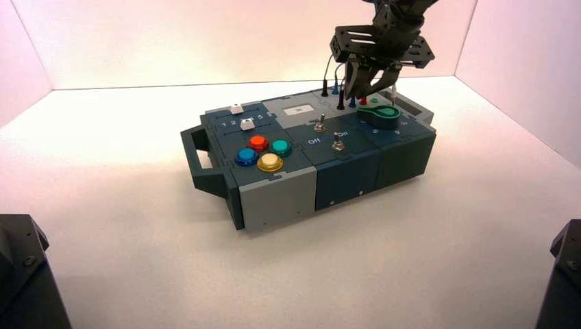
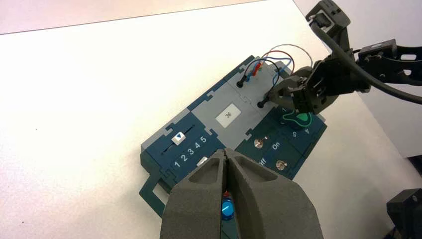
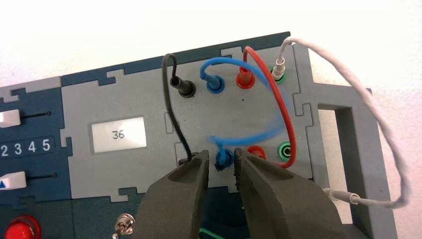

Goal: Pull the blue wire.

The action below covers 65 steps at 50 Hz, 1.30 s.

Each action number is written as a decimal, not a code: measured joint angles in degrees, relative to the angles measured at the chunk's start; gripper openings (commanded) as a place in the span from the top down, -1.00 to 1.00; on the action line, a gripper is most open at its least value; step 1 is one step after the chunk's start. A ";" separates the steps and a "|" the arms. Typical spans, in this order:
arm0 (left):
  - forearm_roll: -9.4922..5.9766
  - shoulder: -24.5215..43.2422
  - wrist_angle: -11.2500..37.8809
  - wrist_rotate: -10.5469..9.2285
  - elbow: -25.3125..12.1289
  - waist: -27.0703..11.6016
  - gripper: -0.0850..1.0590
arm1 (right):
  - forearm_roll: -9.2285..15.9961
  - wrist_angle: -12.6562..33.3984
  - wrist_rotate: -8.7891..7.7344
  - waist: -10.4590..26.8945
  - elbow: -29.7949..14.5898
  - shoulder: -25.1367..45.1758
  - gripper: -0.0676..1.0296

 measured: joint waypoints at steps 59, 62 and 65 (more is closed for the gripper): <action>0.09 -0.09 0.44 0.09 -0.53 0.00 0.91 | -0.62 1.76 0.09 -0.26 -0.79 -0.70 0.91; 0.00 -0.18 0.62 0.09 -0.44 0.00 0.91 | -0.70 1.93 0.09 -0.26 -0.70 -1.05 0.91; 0.09 -0.35 0.70 0.00 -0.53 0.00 0.91 | -0.79 2.11 0.09 -0.35 -0.79 -1.41 0.91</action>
